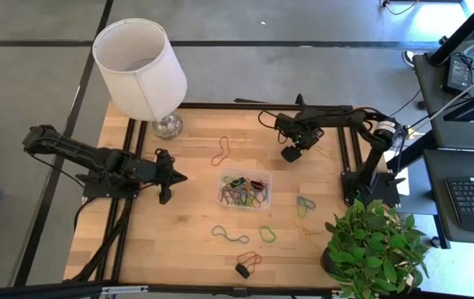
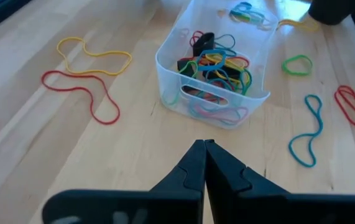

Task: Pick and place rubber bands into bin
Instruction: Put the yellow rubber band into the transparent bin

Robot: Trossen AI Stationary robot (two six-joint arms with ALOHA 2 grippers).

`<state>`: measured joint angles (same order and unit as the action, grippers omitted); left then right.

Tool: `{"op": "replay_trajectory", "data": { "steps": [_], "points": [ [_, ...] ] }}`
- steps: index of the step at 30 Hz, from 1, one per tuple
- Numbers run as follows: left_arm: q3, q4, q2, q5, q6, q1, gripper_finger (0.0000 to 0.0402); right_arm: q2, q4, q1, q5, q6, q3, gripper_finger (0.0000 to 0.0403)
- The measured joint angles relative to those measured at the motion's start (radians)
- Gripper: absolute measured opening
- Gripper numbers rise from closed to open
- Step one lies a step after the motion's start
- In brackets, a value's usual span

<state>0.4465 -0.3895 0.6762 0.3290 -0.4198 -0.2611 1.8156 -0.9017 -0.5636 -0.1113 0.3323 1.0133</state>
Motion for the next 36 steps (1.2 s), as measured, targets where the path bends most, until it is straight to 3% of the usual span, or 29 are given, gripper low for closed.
{"op": "replay_trajectory", "data": {
  "steps": [6,16,26,36],
  "points": [
    [0.000,-0.003,0.000,-0.016,-0.013,0.000,0.0002,-0.004,0.063,-0.032,0.114,-0.004,-0.043,0.0206],
    [0.000,-0.003,0.000,-0.017,-0.032,0.000,0.0004,-0.008,0.079,-0.041,0.165,0.008,-0.054,0.0014],
    [0.000,-0.003,0.001,-0.040,-0.066,0.000,0.0002,-0.067,0.071,-0.005,0.113,0.045,-0.048,0.0003],
    [0.000,0.000,0.001,-0.067,-0.067,0.000,0.0001,-0.350,0.059,0.089,0.075,0.112,-0.045,0.0002]
  ]
}}
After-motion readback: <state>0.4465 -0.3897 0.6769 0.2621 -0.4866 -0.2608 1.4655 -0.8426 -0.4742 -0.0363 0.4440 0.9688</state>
